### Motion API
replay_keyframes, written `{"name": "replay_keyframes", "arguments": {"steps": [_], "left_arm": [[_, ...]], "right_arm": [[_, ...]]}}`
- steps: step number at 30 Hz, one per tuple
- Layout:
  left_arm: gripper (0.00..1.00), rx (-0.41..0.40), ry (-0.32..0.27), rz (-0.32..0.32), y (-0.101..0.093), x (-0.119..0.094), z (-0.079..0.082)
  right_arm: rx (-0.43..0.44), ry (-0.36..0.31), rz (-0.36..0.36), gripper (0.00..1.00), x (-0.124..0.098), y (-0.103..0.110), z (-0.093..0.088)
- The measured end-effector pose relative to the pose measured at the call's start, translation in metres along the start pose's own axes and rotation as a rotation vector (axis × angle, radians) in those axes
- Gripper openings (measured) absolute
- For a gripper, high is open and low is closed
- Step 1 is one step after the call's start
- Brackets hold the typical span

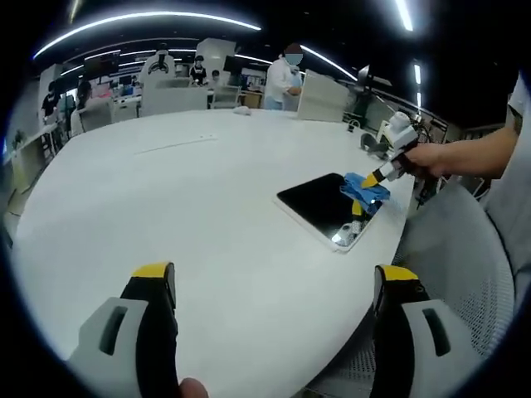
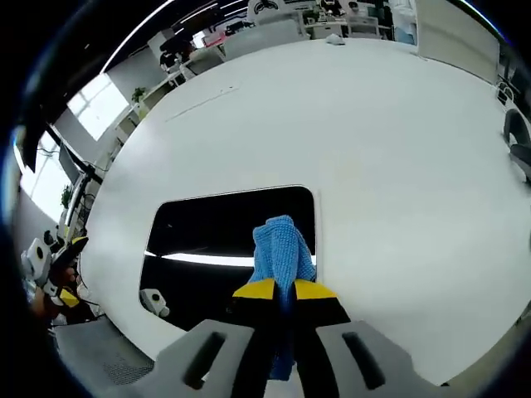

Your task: Wipe the mirror surface with the cleaning cloth until all visible marks leave the cleaned area.

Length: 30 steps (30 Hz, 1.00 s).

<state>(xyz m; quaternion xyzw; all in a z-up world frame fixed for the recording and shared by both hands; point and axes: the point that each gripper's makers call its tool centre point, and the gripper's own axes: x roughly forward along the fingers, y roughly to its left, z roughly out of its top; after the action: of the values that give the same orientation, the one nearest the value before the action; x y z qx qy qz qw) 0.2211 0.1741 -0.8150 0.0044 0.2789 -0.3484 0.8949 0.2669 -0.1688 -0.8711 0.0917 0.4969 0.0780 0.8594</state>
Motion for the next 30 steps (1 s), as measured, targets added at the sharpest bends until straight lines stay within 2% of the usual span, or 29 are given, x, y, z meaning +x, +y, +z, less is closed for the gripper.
{"name": "replay_keyframes", "arguments": {"steps": [8,14,20,30], "left_arm": [[0.99,-0.025,-0.016,0.017,0.010,-0.002,0.006],[0.99,-0.042,-0.022,0.031,0.014,-0.001,0.006],[0.99,-0.035,-0.023,0.029,0.007,0.001,0.009],[0.99,-0.043,-0.020,0.031,0.006,0.004,0.012]], "right_arm": [[-0.030,0.006,-0.015,0.00,0.008,0.000,0.016],[-0.039,0.006,-0.025,0.00,0.025,-0.008,0.035],[-0.046,0.003,-0.028,0.00,0.034,-0.010,0.047],[-0.059,-0.003,-0.034,0.00,0.039,-0.005,0.061]]}}
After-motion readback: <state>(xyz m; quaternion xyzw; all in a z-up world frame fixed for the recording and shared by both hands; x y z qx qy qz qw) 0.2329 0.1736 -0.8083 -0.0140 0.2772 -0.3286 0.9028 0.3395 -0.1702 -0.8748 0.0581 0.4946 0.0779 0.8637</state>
